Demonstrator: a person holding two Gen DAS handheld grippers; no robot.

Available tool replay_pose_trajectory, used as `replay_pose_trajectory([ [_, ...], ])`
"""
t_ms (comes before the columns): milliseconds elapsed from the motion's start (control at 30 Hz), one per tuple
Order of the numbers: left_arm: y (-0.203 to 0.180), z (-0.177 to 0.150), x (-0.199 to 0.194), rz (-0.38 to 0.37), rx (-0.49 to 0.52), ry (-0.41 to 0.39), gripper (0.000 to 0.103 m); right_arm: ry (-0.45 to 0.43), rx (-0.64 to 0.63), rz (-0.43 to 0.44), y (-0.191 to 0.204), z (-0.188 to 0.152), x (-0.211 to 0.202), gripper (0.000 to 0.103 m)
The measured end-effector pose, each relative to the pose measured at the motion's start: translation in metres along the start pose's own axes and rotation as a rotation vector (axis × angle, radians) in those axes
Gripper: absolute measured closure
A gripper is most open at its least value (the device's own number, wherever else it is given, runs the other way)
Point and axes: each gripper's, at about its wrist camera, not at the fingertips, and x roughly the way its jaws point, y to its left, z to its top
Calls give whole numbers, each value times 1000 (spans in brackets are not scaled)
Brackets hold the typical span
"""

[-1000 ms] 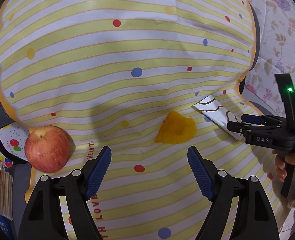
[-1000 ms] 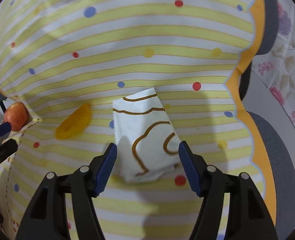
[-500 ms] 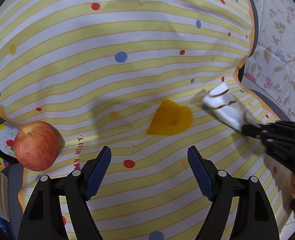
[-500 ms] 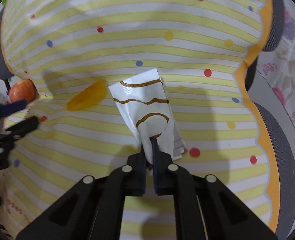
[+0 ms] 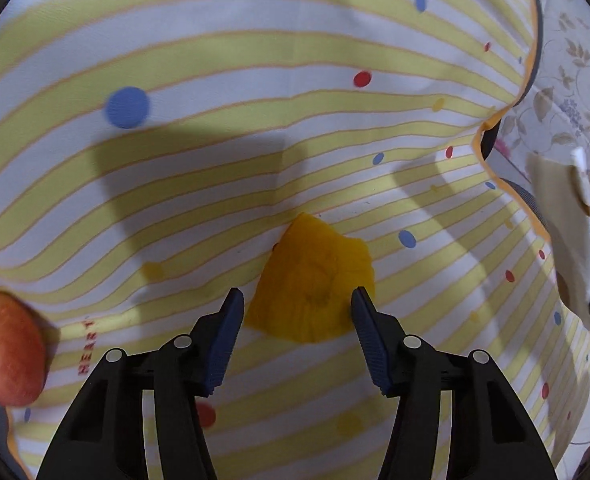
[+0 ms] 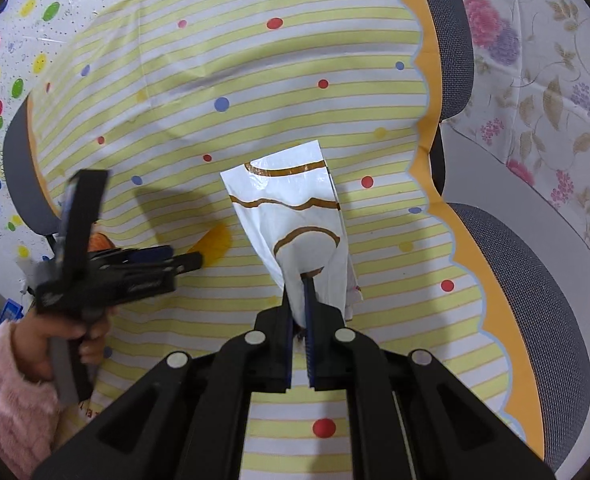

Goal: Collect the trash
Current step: 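Grasp the white paper wrapper with the right tool while the left tool grasps the orange peel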

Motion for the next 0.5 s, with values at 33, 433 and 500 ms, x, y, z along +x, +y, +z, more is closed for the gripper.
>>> replay_pose_trajectory([
  [33,-1,3,3,-24,6,11,47,-3,-2,6,1,1,-1,98],
  [433,-39,-23,-31,12,127,-76,101,-13,34,12,2,-18,-22,98],
  [500,-52,-38,-52,16,136,-125,101,-17,46,10,2,-26,-31,98],
])
